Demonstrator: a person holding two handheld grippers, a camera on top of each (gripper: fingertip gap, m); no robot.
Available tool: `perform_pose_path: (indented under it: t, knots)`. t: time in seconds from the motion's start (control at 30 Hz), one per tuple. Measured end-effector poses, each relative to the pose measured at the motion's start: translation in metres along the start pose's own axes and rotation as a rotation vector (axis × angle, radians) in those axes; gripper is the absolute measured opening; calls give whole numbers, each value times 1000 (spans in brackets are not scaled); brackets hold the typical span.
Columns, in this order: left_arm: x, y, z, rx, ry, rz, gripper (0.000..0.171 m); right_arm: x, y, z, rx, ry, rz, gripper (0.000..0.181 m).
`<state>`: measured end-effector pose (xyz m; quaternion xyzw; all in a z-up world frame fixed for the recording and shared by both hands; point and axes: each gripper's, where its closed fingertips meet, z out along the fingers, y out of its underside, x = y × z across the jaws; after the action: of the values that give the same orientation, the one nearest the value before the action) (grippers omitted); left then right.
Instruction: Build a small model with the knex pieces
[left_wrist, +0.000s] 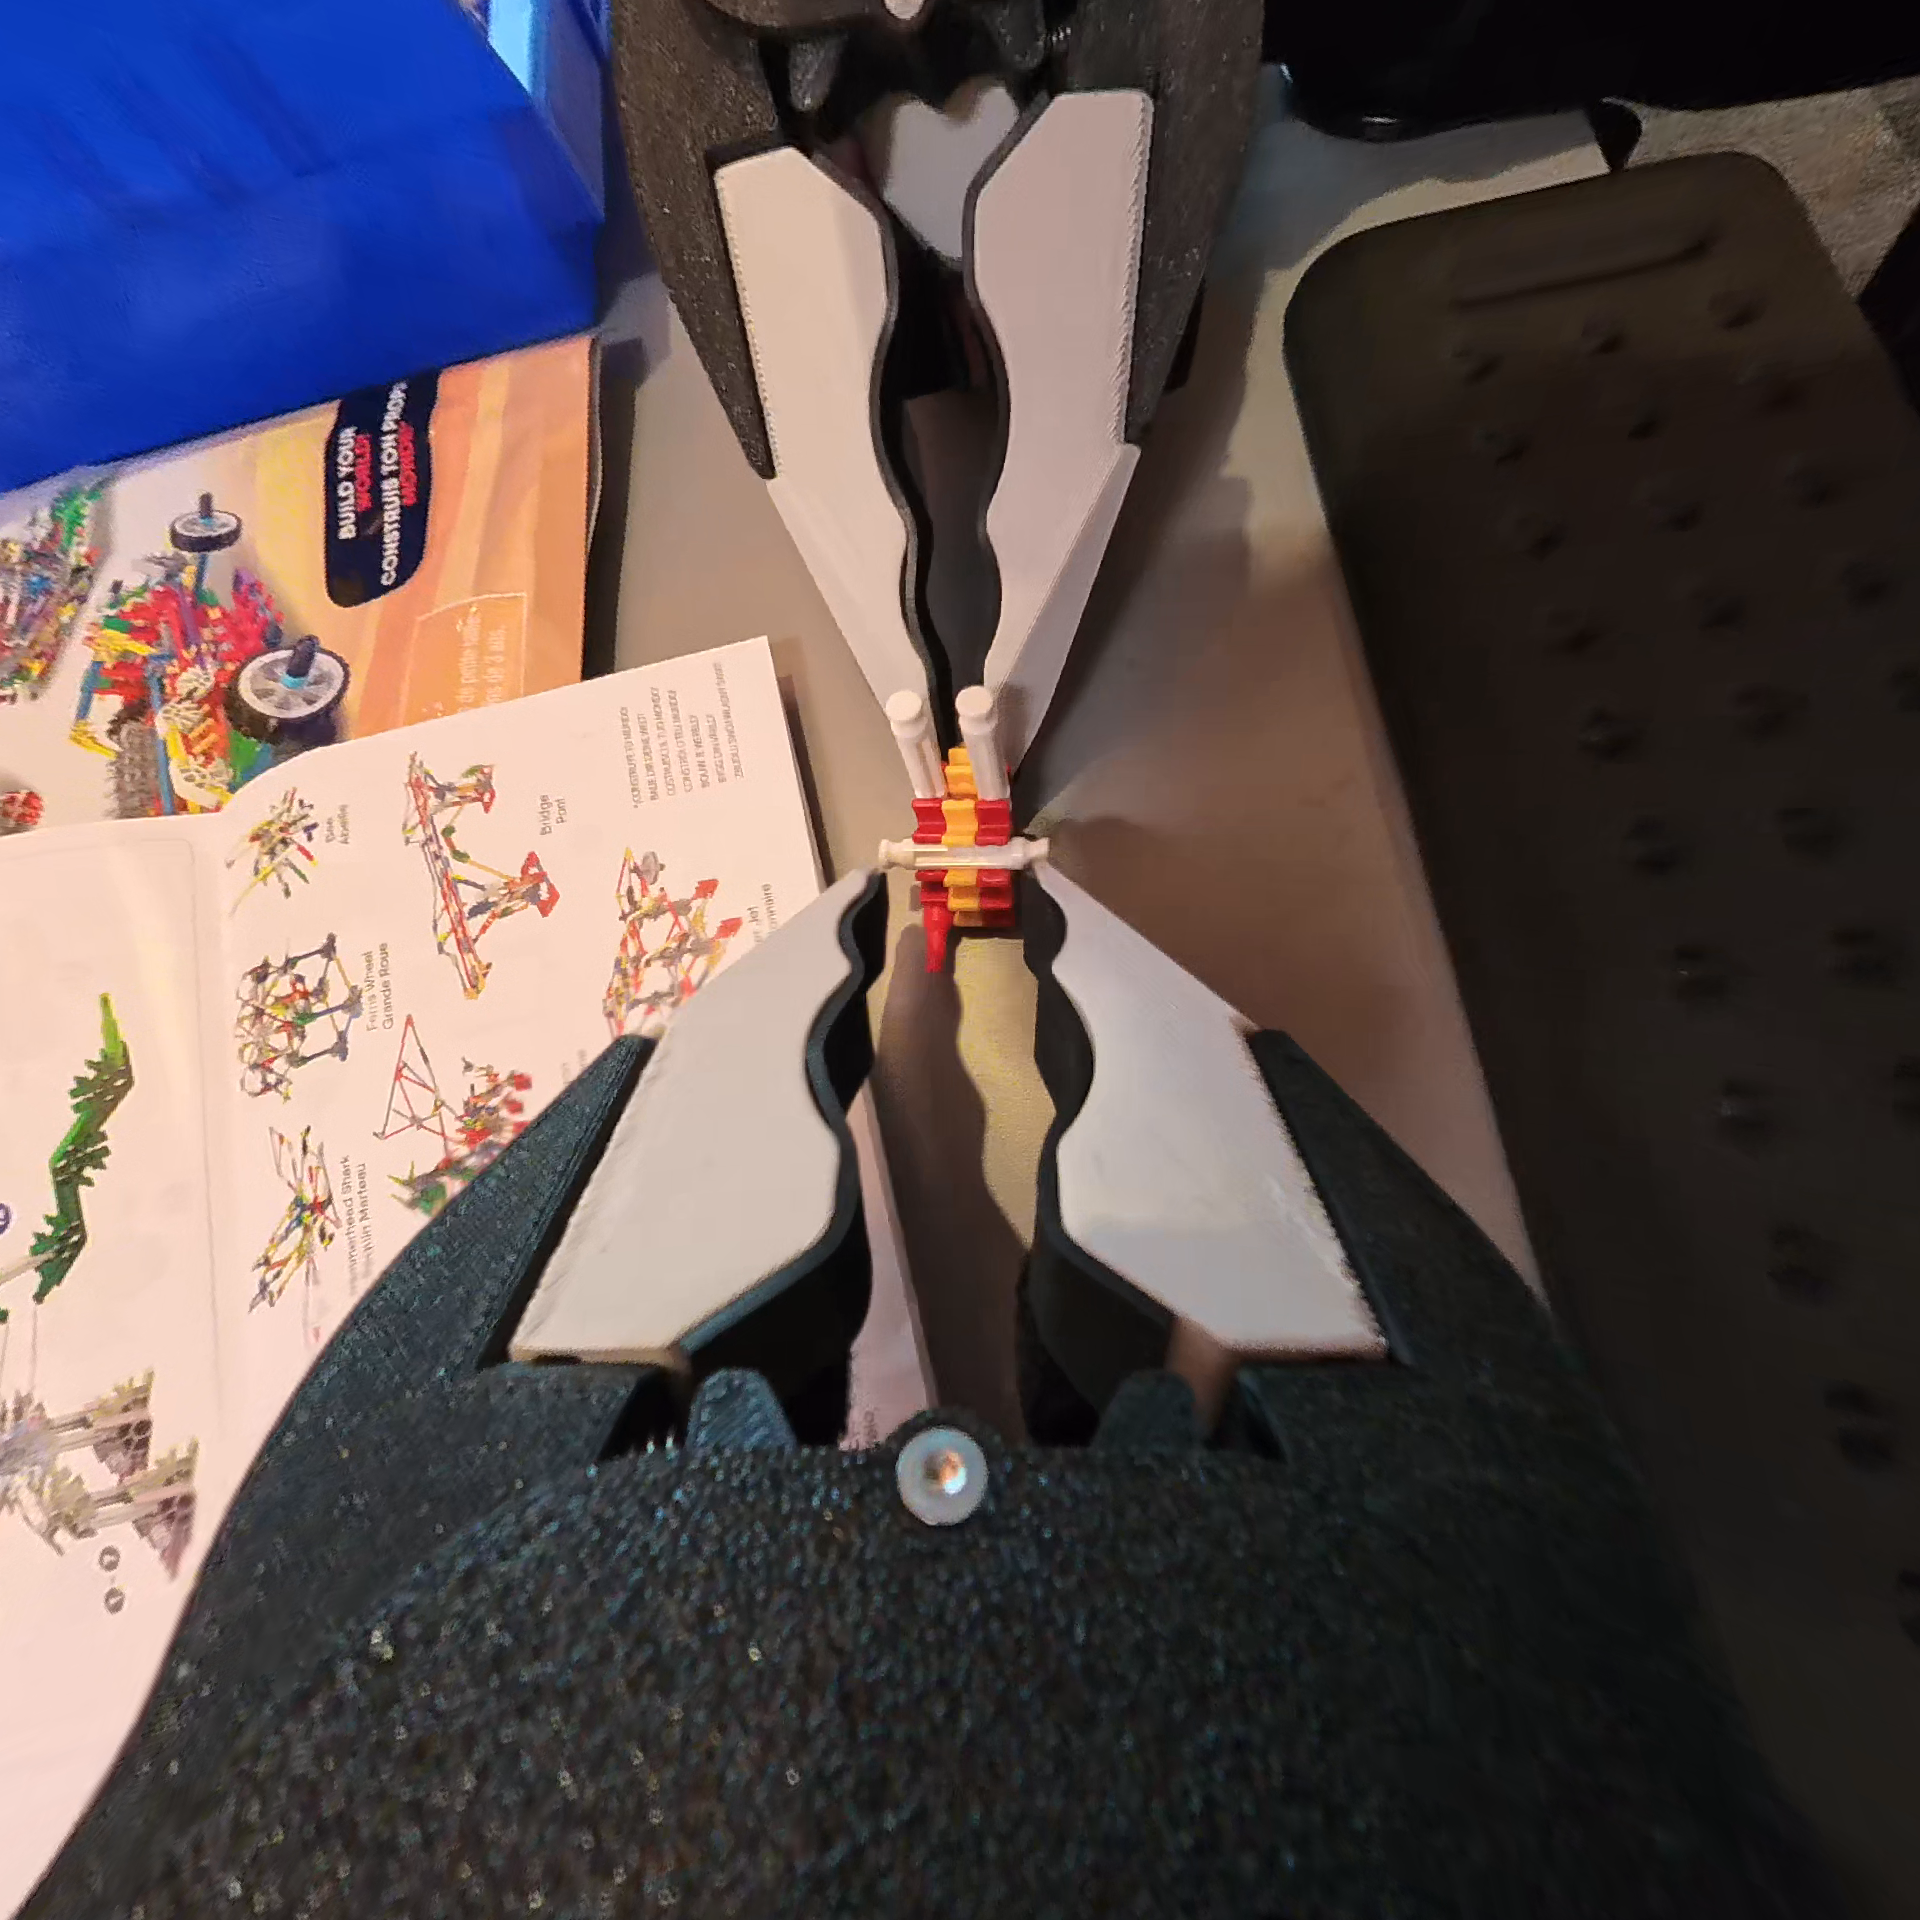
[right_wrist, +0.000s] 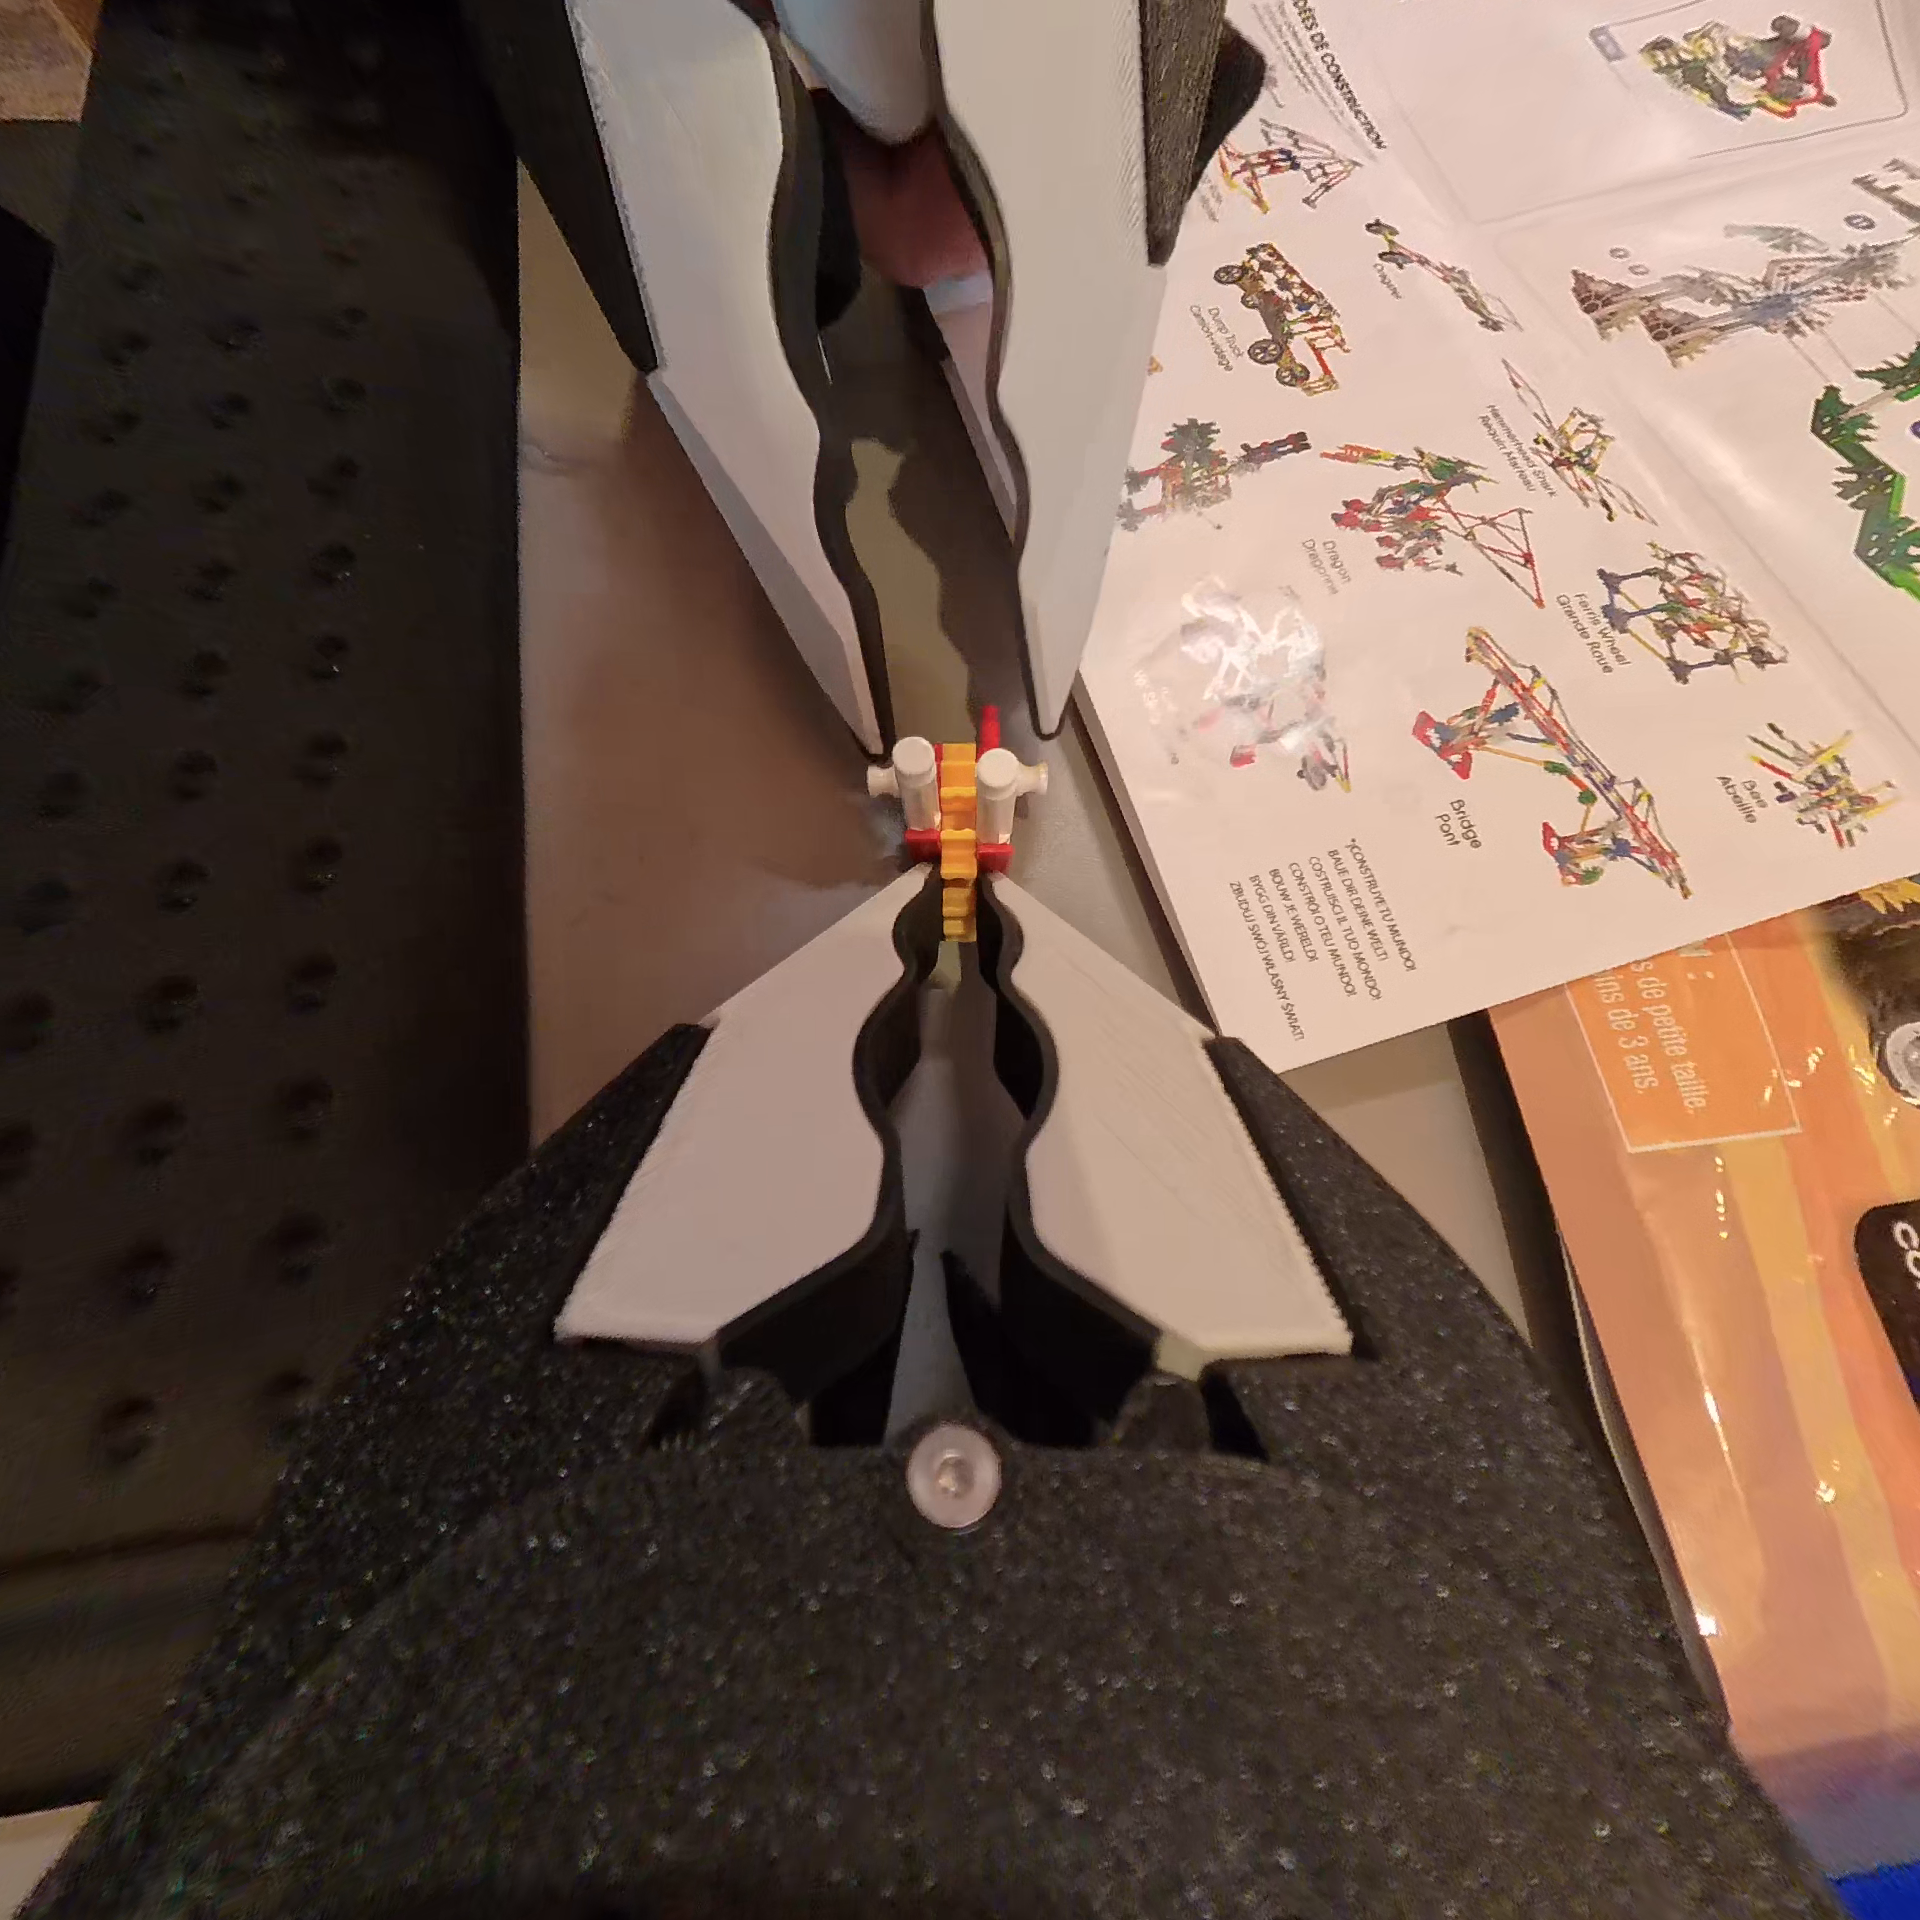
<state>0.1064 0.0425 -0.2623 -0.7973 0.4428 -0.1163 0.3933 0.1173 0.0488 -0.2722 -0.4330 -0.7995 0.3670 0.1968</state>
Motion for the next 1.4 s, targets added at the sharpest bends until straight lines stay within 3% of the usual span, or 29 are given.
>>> perform_pose_path:
  t: [0.67, 0.7, 0.77, 1.1, 1.4]
  knots:
    - [3, 0, 3, -12, -14, 39, 22, 0, 0, 0, -2, 1, 1, 5]
    - [4, -1, 1, -8, -10, 45, 10, 0, 0, 0, -2, -1, 4, 5]
    - [2, -6, -1, 12, -41, 48, 4, -2, 0, 1, -2, -9, -2, 5]
    - [1, -3, 1, 19, -1, 0, 15, -2, 0, 1, -2, -11, -3, 5]
    - [5, -3, 3, 26, 35, -23, 14, -2, 0, 1, -3, -12, -3, 5]
